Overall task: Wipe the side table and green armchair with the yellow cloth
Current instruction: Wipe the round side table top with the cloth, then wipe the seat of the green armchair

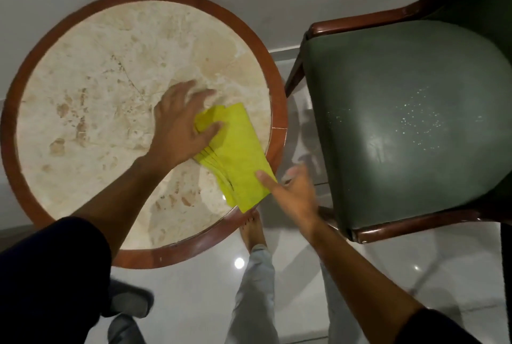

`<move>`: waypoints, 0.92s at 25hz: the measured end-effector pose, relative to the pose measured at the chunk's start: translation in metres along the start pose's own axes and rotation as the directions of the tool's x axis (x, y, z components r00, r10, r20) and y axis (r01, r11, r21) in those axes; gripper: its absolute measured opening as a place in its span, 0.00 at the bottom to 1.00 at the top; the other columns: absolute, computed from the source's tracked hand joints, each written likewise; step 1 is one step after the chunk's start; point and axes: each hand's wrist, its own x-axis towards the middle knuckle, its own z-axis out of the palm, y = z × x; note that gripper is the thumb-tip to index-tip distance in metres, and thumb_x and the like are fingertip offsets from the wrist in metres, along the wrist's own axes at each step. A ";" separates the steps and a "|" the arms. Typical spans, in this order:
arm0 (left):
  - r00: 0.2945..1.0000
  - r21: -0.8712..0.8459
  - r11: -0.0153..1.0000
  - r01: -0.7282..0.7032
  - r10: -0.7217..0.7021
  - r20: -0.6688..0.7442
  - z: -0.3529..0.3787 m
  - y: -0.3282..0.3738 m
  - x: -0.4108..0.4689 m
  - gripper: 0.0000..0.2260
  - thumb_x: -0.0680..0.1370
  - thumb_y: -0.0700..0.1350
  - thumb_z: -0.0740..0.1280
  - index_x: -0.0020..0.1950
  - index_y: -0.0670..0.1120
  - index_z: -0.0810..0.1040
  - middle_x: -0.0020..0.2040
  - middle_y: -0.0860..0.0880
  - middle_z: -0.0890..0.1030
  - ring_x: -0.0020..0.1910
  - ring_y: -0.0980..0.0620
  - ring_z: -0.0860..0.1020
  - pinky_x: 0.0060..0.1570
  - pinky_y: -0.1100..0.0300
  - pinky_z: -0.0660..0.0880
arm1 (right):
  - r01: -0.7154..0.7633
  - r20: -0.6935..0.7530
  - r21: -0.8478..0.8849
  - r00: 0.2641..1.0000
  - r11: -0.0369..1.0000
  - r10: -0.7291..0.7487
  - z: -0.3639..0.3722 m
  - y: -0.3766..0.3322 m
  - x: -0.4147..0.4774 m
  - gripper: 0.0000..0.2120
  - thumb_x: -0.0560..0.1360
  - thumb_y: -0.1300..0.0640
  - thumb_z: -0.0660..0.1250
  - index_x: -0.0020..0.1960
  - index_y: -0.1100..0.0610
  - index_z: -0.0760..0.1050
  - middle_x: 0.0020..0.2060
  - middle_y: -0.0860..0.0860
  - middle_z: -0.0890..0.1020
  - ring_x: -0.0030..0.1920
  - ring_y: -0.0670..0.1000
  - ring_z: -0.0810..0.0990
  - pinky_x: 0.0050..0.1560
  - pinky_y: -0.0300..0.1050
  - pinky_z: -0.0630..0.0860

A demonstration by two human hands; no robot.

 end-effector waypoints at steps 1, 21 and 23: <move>0.983 0.062 0.992 -0.113 0.102 0.151 0.001 0.013 0.009 0.35 0.68 0.70 0.60 0.72 0.57 0.69 0.77 0.44 0.63 0.77 0.41 0.56 0.72 0.41 0.57 | -0.151 0.193 0.209 0.975 0.966 0.111 0.001 0.005 -0.004 0.24 0.67 0.40 0.75 0.50 0.56 0.73 0.45 0.54 0.79 0.47 0.52 0.78 0.43 0.42 0.75; 0.922 -0.243 0.969 -0.036 0.126 0.365 0.131 0.293 0.064 0.19 0.78 0.52 0.65 0.69 0.51 0.70 0.64 0.44 0.78 0.64 0.44 0.75 0.66 0.46 0.70 | -0.132 -0.640 -0.229 0.767 0.965 -0.047 -0.280 0.036 0.133 0.30 0.77 0.46 0.63 0.74 0.57 0.61 0.72 0.59 0.68 0.73 0.59 0.63 0.69 0.59 0.61; 0.958 0.021 0.981 -0.194 0.185 0.217 0.122 0.247 0.084 0.18 0.80 0.53 0.60 0.68 0.49 0.71 0.67 0.43 0.76 0.68 0.43 0.71 0.69 0.43 0.64 | -0.169 -0.567 -0.170 0.822 0.971 0.043 -0.232 0.051 0.144 0.35 0.79 0.40 0.55 0.78 0.59 0.51 0.79 0.58 0.55 0.79 0.57 0.50 0.75 0.61 0.51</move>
